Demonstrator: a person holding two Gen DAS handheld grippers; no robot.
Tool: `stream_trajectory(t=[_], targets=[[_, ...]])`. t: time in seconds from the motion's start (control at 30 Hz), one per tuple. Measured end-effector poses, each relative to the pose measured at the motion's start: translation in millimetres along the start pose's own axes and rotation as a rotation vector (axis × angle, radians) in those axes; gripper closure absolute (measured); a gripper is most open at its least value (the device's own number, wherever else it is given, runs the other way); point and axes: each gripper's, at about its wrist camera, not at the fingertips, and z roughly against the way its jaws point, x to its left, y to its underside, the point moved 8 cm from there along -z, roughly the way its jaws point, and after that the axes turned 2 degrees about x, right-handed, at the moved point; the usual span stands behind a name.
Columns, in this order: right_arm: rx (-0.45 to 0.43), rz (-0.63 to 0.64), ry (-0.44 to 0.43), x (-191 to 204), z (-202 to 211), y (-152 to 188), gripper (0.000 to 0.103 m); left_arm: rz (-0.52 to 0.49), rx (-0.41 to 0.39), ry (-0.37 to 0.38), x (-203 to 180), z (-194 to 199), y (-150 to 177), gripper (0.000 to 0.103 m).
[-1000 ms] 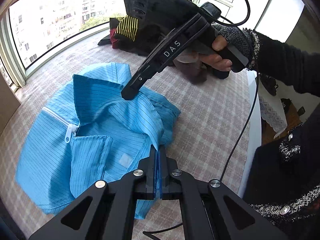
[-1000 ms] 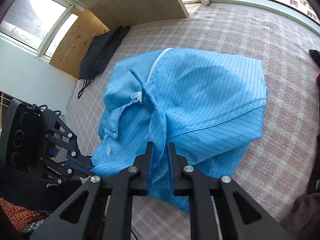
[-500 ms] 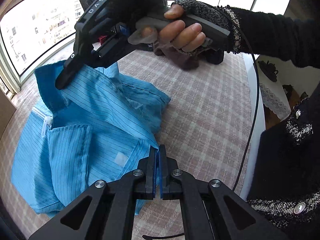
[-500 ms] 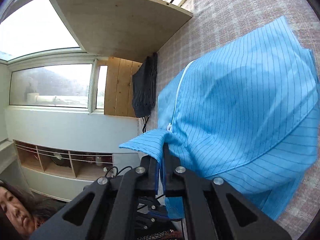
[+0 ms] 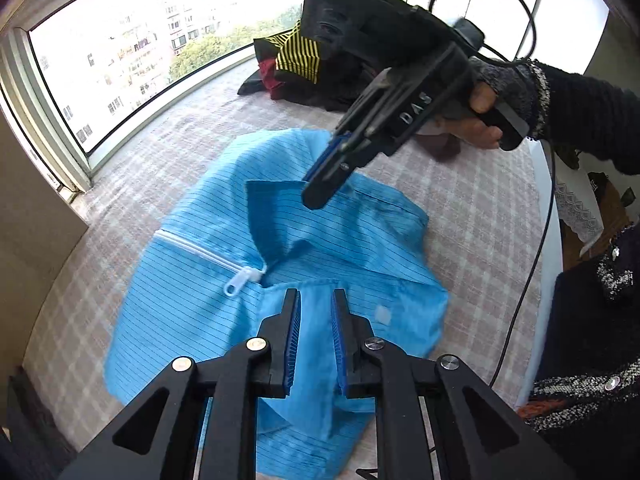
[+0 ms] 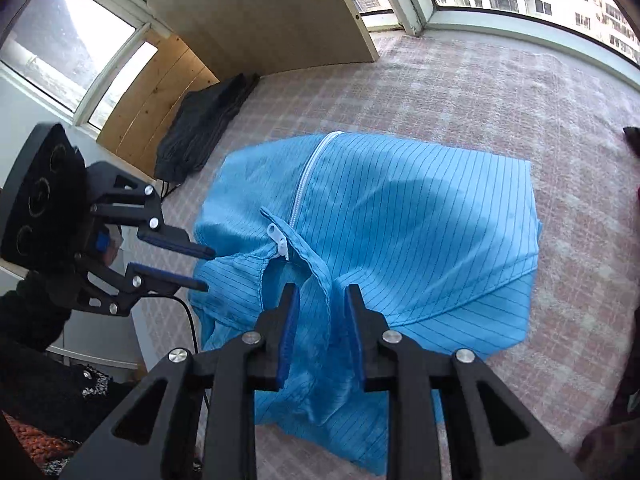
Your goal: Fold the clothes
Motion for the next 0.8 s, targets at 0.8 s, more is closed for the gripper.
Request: stream_trajectory(t=[0.8], targets=[[0.122,0.416,0.138,13.3,-17.6,-6.4,0.081,-0.285,0.283,0.321,11.6,-59.2,-43.2,0.102]])
